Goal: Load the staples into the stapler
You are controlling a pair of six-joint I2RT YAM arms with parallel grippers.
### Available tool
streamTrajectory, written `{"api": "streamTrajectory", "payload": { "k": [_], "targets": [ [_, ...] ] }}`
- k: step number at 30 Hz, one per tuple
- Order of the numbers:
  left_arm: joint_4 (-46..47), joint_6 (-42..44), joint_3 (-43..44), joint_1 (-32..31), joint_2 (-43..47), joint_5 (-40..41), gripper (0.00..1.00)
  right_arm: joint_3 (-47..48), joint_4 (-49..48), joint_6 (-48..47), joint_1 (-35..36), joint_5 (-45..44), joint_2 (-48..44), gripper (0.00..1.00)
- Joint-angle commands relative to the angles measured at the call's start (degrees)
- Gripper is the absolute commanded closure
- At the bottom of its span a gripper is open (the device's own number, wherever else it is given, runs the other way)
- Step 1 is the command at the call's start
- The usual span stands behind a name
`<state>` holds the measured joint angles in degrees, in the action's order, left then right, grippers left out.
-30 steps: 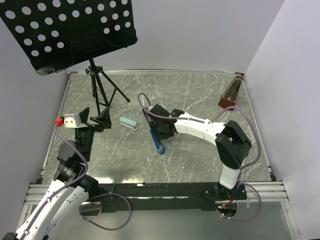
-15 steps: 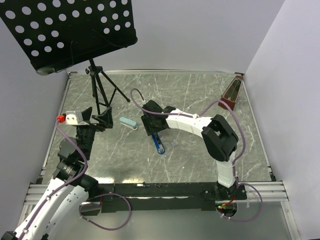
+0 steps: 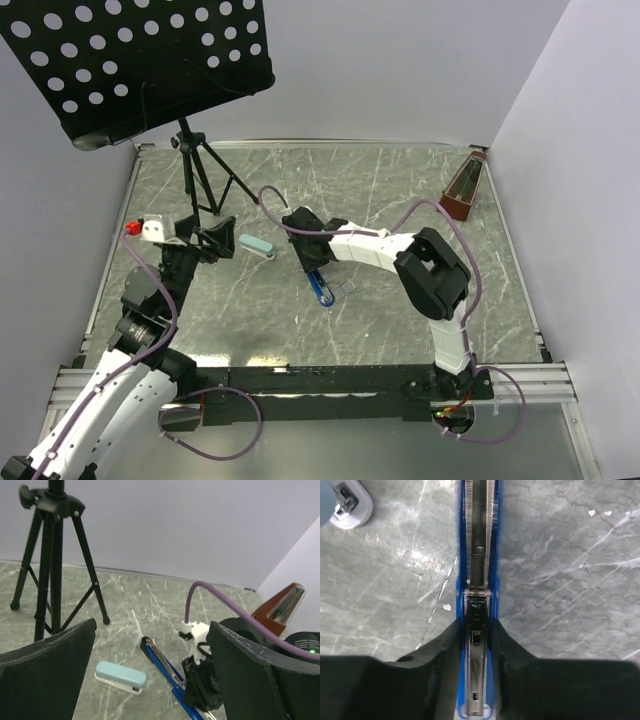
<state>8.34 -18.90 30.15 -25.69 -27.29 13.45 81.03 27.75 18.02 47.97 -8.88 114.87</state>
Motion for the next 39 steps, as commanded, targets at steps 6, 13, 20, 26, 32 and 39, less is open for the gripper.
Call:
{"api": "streamTrajectory", "payload": {
  "k": [6, 13, 20, 26, 32, 39],
  "targets": [
    [-10.34, -8.86, 7.55, 0.38, -6.81, -2.21, 0.01, -10.52, -5.33, -5.89, 0.11, 2.28, -8.25, 0.94],
    [-11.59, -25.46, -0.43, 0.38, -6.20, -4.22, 0.01, -20.03, -9.02, -8.88, 0.46, 5.28, -16.25, 1.00],
    [-8.87, -32.51, -6.68, 0.38, -8.21, -6.86, 0.01, -27.33, -13.85, -13.09, 2.22, 12.22, -22.13, 1.00],
    [-3.07, -37.52, -10.98, 0.38, -14.01, -9.06, 0.01, -31.90, -20.70, -17.57, 4.77, 16.61, -24.60, 1.00],
    [-1.04, -42.97, -14.94, 0.38, -16.40, -5.99, 0.01, -32.43, -23.62, -25.39, 6.17, 22.50, -24.17, 1.00],
    [-6.65, -46.23, -18.81, 0.38, -3.14, 2.45, 0.01, -27.61, -18.36, -28.83, 7.23, 21.72, -19.16, 0.84]
  ]
}}
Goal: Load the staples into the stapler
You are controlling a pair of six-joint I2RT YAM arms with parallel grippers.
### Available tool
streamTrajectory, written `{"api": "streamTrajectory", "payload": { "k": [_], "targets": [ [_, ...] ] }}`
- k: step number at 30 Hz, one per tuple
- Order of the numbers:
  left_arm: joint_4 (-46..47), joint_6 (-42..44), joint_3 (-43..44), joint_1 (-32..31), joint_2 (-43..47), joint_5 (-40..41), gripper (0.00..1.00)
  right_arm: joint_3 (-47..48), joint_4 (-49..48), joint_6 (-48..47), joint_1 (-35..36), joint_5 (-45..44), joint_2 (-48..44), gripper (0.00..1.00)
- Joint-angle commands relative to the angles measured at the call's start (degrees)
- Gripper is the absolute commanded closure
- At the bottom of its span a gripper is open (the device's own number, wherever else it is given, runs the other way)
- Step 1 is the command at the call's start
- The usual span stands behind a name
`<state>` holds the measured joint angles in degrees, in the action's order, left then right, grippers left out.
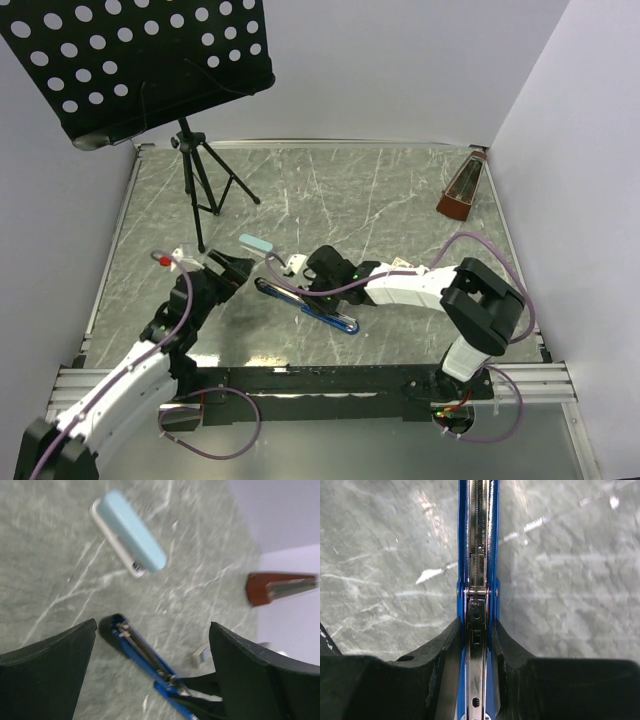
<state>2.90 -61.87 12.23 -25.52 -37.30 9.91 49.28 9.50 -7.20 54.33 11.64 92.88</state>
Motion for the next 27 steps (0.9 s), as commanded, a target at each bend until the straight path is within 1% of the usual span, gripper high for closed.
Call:
{"api": "streamTrajectory", "payload": {
  "k": [1, 2, 4, 5, 8, 13, 19, 22, 24, 27],
  "targets": [
    [-2.01, -3.26, -1.41, 0.21, 8.37, 6.78, 0.01, 4.86, 0.52, -4.04, 0.87, 1.11, 3.70, 0.80],
    [-2.71, -3.43, -1.59, 0.21, 10.99, 7.83, 0.01, 5.91, 0.96, -4.05, 0.96, 1.02, 3.97, 0.72],
    [-4.83, -3.44, -2.12, 0.21, 12.94, 8.28, 0.01, 7.32, 1.49, -4.22, 1.13, 1.45, 4.32, 0.61],
    [-5.53, -3.61, -2.21, 0.21, 14.17, 8.46, 0.00, 7.85, 1.75, -4.31, 1.22, 1.72, 4.50, 0.54],
    [-7.37, -4.14, -2.47, 0.29, 14.97, 9.07, 0.01, 10.48, 2.63, -5.01, 1.48, 2.16, 5.64, 0.46],
    [-7.82, -3.88, -2.56, 0.21, 14.97, 9.86, 0.00, 15.57, 3.34, -6.16, 2.01, 1.90, 8.62, 0.45],
    [-4.75, -3.96, -4.31, 0.21, 13.48, 8.99, 0.01, 20.94, 3.07, -7.83, 2.45, 1.63, 13.99, 0.46],
    [-3.25, -3.79, -4.84, 0.21, 11.55, 8.20, 0.01, 23.05, 3.51, -8.44, 2.80, -0.47, 16.27, 0.47],
    [-1.41, -3.26, -4.93, 0.21, 10.76, 7.67, 0.01, 23.58, 3.16, -8.53, 2.89, -1.18, 17.41, 0.49],
    [0.00, -2.91, -4.93, 0.21, 9.27, 6.88, 0.01, 23.32, 1.59, -8.62, 2.89, -0.83, 17.60, 0.58]
  ]
}}
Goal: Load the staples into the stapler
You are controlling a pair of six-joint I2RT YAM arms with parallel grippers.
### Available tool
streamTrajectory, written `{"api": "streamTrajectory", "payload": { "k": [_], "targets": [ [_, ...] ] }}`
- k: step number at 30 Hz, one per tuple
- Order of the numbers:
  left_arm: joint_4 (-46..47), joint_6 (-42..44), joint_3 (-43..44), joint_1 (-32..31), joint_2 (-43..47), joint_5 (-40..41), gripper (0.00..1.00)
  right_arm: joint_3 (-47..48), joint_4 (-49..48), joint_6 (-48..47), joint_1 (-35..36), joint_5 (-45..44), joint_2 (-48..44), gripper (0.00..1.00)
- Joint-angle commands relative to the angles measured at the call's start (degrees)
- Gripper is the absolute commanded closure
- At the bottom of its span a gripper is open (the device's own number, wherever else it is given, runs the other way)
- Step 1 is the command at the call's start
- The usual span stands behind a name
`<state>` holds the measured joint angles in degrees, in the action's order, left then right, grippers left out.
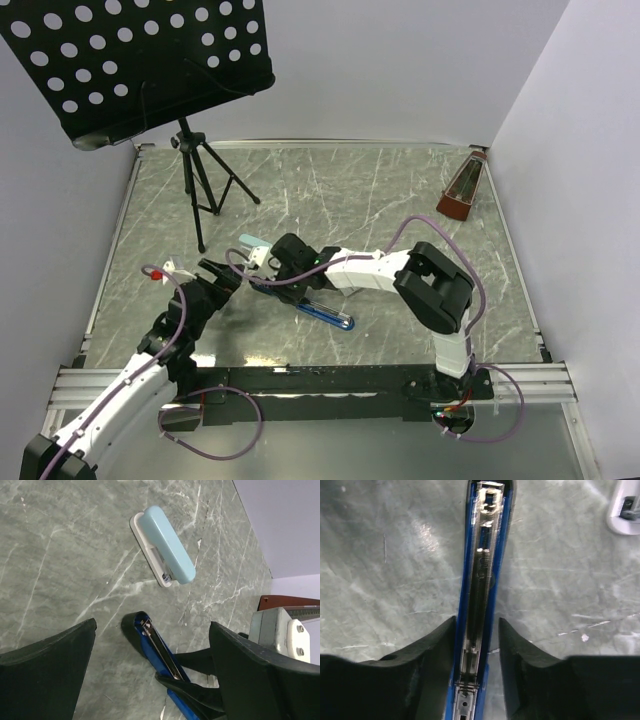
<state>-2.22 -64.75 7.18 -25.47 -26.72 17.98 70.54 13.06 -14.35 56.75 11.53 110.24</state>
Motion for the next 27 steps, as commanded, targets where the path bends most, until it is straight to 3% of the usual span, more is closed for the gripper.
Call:
{"api": "streamTrajectory", "payload": {
  "k": [1, 4, 10, 27],
  "targets": [
    [5.47, 0.24, 0.11, 0.16, -1.93, -1.71, 0.01, 1.45, -2.33, -1.47, 0.47, -0.54, 0.07, 0.65],
    [7.22, 0.76, -0.15, 0.16, -3.24, -2.68, 0.01, -1.36, -5.93, -1.03, 0.55, 0.24, -2.21, 0.82],
    [12.05, 1.03, -0.85, 0.16, -6.49, -6.46, 0.01, -8.49, -16.73, -0.24, 0.38, 1.04, -8.01, 0.97],
    [24.61, 3.23, -2.78, 0.07, -15.64, -12.00, 0.02, -17.89, -31.60, 3.10, 0.47, 3.32, -14.43, 1.00]
  ]
}}
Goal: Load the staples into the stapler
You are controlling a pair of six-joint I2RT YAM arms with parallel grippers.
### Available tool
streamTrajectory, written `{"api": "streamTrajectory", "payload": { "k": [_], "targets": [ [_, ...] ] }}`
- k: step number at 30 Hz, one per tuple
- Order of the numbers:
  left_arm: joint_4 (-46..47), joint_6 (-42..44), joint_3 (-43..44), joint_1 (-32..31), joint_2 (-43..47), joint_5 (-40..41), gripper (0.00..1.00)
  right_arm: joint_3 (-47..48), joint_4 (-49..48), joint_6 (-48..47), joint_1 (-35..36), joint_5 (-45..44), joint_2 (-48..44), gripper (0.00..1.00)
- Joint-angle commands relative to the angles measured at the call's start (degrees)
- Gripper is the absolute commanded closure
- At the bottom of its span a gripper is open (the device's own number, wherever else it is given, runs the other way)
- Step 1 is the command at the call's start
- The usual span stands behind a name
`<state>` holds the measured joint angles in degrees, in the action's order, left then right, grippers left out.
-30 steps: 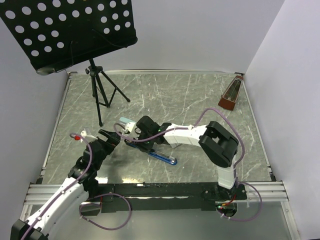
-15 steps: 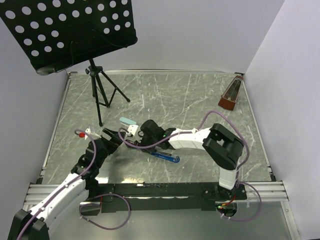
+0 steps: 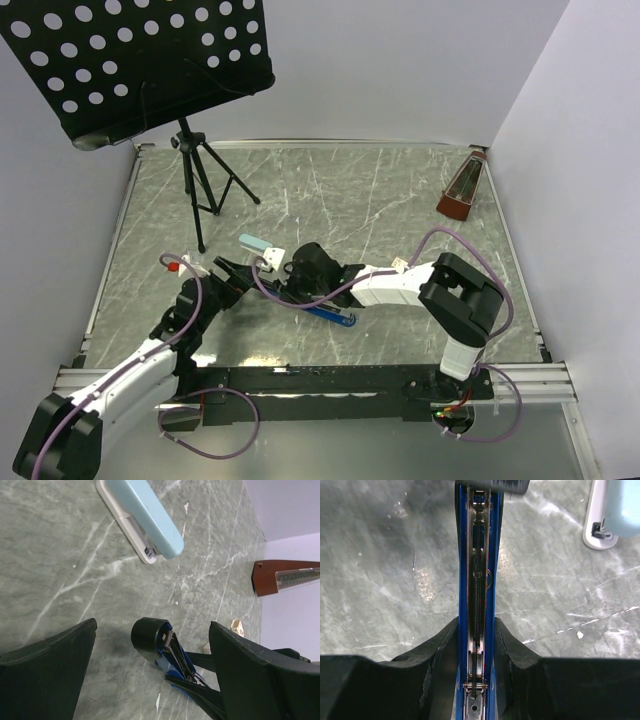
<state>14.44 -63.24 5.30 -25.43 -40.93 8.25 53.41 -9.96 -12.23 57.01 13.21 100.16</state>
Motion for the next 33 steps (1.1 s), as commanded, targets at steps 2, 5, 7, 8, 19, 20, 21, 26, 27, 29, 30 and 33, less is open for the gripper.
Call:
{"api": "streamTrajectory", "payload": {
  "k": [2, 5, 7, 8, 19, 20, 21, 26, 27, 29, 30, 33],
  "targets": [
    [9.72, 2.33, -1.52, 0.03, -2.84, -2.62, 0.04, -1.02, -9.03, 1.07, 0.20, 1.73, -4.62, 1.00],
    [13.15, 3.21, -2.22, 0.03, -4.33, -2.71, 0.09, -1.20, -9.64, 1.33, 0.20, 1.73, -4.80, 1.00],
    [15.43, 4.09, -2.40, 0.03, -5.65, -2.54, 0.11, -1.38, -9.91, 1.24, 0.20, 1.99, -4.80, 1.00],
    [16.23, 4.53, -2.49, 0.03, -6.00, -2.45, 0.13, -1.38, -9.99, 1.33, 0.20, 2.08, -4.71, 1.00],
    [23.36, 8.22, -2.75, 0.03, -10.05, -2.28, 0.53, -1.03, -9.38, 1.07, 0.20, 2.34, -4.01, 1.00],
    [22.75, 8.48, -2.75, 0.03, -9.79, -2.10, 0.57, -0.76, -9.12, 1.07, 0.20, 2.26, -3.92, 1.00],
    [22.39, 9.18, -2.58, 0.03, -9.09, -2.01, 0.61, -0.67, -9.03, 1.07, 0.12, 2.34, -3.75, 1.00],
    [19.06, 11.29, -1.96, 0.03, -5.23, -0.26, 0.82, 0.12, -8.33, 1.77, 0.20, 1.99, -3.04, 0.96],
    [17.31, 11.65, -1.87, 0.03, -4.52, 0.27, 0.84, 0.20, -7.98, 2.12, 0.20, 1.38, -2.95, 0.94],
    [14.67, 12.44, -1.00, -0.06, -2.24, 2.72, 0.85, 0.73, -7.10, 3.00, 0.20, 0.59, -3.21, 0.83],
    [11.00, 12.70, -0.47, -0.06, -1.44, 3.78, 0.85, 0.91, -6.14, 3.52, 0.20, 0.24, -3.56, 0.79],
    [6.23, 14.20, 1.29, -0.58, 1.89, 8.00, 0.87, 1.09, -4.64, 4.49, 0.12, -1.43, -4.62, 0.64]
  ]
}}
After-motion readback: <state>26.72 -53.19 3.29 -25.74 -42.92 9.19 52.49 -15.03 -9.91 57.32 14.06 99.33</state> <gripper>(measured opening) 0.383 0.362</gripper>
